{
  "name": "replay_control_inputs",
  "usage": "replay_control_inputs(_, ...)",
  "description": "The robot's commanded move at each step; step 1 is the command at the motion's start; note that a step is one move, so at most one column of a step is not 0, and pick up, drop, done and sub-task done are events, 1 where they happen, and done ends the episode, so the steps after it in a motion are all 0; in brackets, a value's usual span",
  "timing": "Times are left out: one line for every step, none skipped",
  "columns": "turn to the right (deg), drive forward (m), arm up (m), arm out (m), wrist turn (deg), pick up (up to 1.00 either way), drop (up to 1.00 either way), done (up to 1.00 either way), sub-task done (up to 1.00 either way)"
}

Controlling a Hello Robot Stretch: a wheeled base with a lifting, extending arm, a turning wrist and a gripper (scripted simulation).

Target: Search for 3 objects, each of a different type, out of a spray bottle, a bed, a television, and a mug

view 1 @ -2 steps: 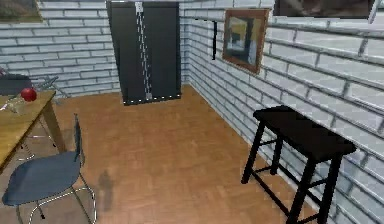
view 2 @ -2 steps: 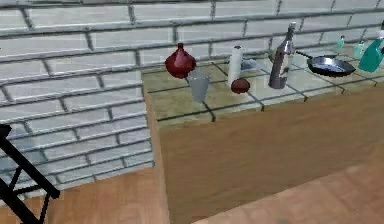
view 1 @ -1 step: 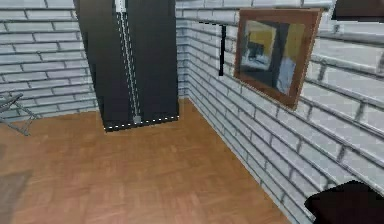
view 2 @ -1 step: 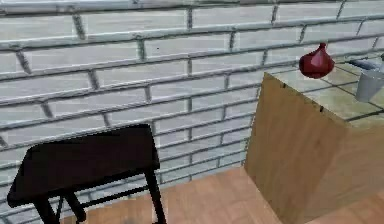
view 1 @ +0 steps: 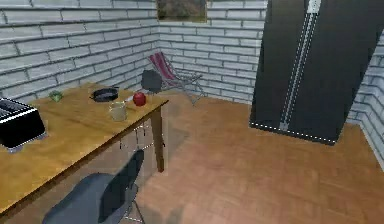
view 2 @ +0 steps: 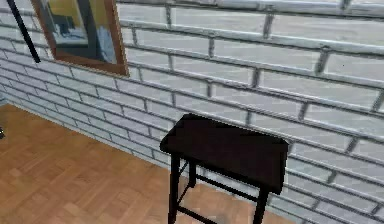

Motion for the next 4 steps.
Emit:
replay_control_inputs(-21.0,0.0,0.0,0.0,0.0,0.0,0.0,0.0,0.0)
replay_control_inputs(0.0,0.0,0.0,0.0,0.0,0.0,0.0,0.0,1.0)
replay_control_inputs(-45.0,0.0,0.0,0.0,0.0,0.0,0.0,0.0,0.0)
replay_control_inputs(-45.0,0.0,0.0,0.0,0.0,0.0,0.0,0.0,0.0)
